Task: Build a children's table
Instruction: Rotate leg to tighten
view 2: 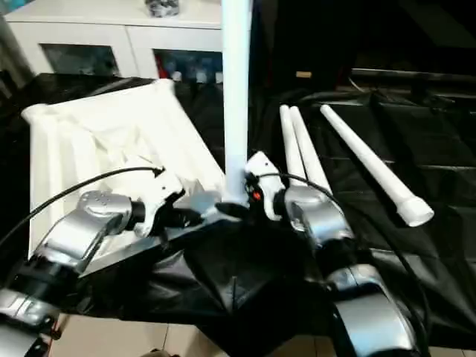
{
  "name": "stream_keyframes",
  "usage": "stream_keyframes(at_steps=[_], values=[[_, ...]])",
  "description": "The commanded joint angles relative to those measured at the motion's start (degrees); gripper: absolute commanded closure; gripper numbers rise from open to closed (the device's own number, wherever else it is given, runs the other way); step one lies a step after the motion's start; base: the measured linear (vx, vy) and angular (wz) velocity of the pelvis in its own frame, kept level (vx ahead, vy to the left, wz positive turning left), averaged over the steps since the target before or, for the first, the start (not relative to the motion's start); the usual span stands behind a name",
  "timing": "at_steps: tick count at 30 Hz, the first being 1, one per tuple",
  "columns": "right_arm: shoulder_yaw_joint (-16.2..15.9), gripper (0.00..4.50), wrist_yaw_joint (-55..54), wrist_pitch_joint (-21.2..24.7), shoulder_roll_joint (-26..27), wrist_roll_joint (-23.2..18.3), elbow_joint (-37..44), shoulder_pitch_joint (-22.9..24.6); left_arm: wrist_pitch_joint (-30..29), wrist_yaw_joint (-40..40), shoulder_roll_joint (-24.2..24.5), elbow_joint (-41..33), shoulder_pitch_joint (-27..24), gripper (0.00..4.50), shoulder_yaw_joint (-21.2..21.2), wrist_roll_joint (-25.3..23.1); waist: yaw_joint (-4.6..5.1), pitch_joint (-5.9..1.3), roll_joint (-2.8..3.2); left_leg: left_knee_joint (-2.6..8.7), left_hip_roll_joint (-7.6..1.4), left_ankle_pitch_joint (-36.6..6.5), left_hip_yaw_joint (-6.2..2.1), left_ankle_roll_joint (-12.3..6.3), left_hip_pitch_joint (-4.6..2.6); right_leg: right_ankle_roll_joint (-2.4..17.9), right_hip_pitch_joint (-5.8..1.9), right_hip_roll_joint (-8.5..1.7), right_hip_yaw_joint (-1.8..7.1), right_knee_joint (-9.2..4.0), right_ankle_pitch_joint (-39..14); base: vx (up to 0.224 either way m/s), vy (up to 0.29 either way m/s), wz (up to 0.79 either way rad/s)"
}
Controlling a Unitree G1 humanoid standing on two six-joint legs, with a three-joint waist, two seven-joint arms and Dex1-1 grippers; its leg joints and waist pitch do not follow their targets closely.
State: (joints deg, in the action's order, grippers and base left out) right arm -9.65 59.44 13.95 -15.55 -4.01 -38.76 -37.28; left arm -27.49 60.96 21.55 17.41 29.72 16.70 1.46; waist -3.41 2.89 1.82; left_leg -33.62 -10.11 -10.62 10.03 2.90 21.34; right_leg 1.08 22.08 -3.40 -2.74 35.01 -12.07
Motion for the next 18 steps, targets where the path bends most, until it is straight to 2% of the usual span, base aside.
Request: stream_keyframes(at_steps=[1,2,4,6,8,9,12,14,16,18], values=[[-1.91,0.52,3.86,1.35,-0.84,-0.64,3.70,1.03,0.85,4.74,-0.07,-2.90,-0.35,4.50,2.52,2.41,-0.04,-3.56,0.04,3.53,-3.31,-8.24,-0.79,-3.89,-0.87,15.58,-2.58,-4.58,2.51,-3.56,-3.00,0.000,0.000,0.00],[-2.05,0.52,4.55,1.59,-1.20,-0.72,4.44,1.38,0.82,5.46,0.22,-3.28,-0.49,4.50,2.56,2.75,-0.18,-3.57,0.01,3.49,-3.30,-7.83,-0.79,-4.15,-0.84,15.58,-2.61,-4.59,2.50,-3.49,-2.52,0.000,0.000,0.00],[-2.36,0.85,5.89,1.94,-1.81,-0.89,5.81,2.04,0.49,7.19,0.81,-4.29,-0.86,4.50,2.64,3.54,-0.29,-3.57,0.02,3.52,-3.28,-7.66,-0.81,-4.19,-0.79,15.60,-2.61,-4.68,2.47,-3.52,-2.56,0.000,0.000,0.00],[-2.71,0.88,6.85,2.19,-2.17,-0.97,6.67,2.52,-0.10,9.19,1.57,-5.49,-1.33,4.50,3.07,4.27,-0.20,-3.48,-0.02,3.60,-3.29,-8.21,-0.83,-4.01,-0.75,15.53,-2.57,-4.67,2.47,-3.65,-3.84,0.000,0.000,0.00],[-3.03,1.15,7.18,2.50,-2.37,-0.93,7.27,2.88,-0.17,9.88,1.89,-6.04,-1.60,4.50,3.21,4.49,-0.16,-3.39,0.06,3.66,-3.29,-9.33,-0.82,-3.44,-0.84,15.33,-2.46,-4.70,2.51,-3.83,-5.78,0.000,0.000,0.00],[-3.23,1.26,7.19,2.59,-2.47,-0.90,7.43,3.00,-0.15,9.71,1.90,-6.02,-1.56,4.50,3.22,4.48,-0.19,-3.37,0.24,3.73,-3.31,-9.47,-0.89,-3.26,-0.84,15.17,-2.46,-4.69,2.52,-3.85,-6.01,0.000,0.000,0.00],[-3.41,1.36,7.24,2.95,-2.60,-0.95,7.96,3.20,-0.16,9.52,1.89,-5.97,-1.50,4.50,3.31,4.47,-0.07,-3.43,0.08,3.72,-3.23,-9.34,-0.90,-2.98,-0.84,15.15,-2.51,-4.63,2.52,-3.82,-5.57,0.000,0.000,0.00],[-3.51,1.63,6.93,3.47,-2.28,-0.84,8.60,3.61,0.02,8.51,1.54,-5.60,-1.38,4.50,3.29,4.27,-0.12,-3.52,0.04,3.60,-3.18,-8.55,-0.87,-3.14,-0.84,15.19,-2.56,-4.64,2.55,-3.74,-4.61,0.000,0.000,0.00],[-3.39,1.65,6.23,3.88,-1.92,-0.75,8.76,3.86,-0.13,7.71,1.04,-5.30,-1.25,4.50,3.08,3.92,-0.15,-3.54,0.02,3.56,-3.17,-7.91,-0.86,-3.36,-0.78,15.31,-2.58,-4.65,2.53,-3.66,-3.77,0.000,0.000,0.00],[-2.27,1.69,0.61,3.26,0.15,0.48,6.14,3.22,-0.16,4.75,-0.41,-3.87,-0.58,4.50,2.44,2.86,-0.07,-3.53,0.10,3.56,-3.17,-8.15,-0.85,-3.31,-0.77,15.30,-2.50,-4.66,2.54,-3.68,-4.14,0.000,0.000,0.00]])
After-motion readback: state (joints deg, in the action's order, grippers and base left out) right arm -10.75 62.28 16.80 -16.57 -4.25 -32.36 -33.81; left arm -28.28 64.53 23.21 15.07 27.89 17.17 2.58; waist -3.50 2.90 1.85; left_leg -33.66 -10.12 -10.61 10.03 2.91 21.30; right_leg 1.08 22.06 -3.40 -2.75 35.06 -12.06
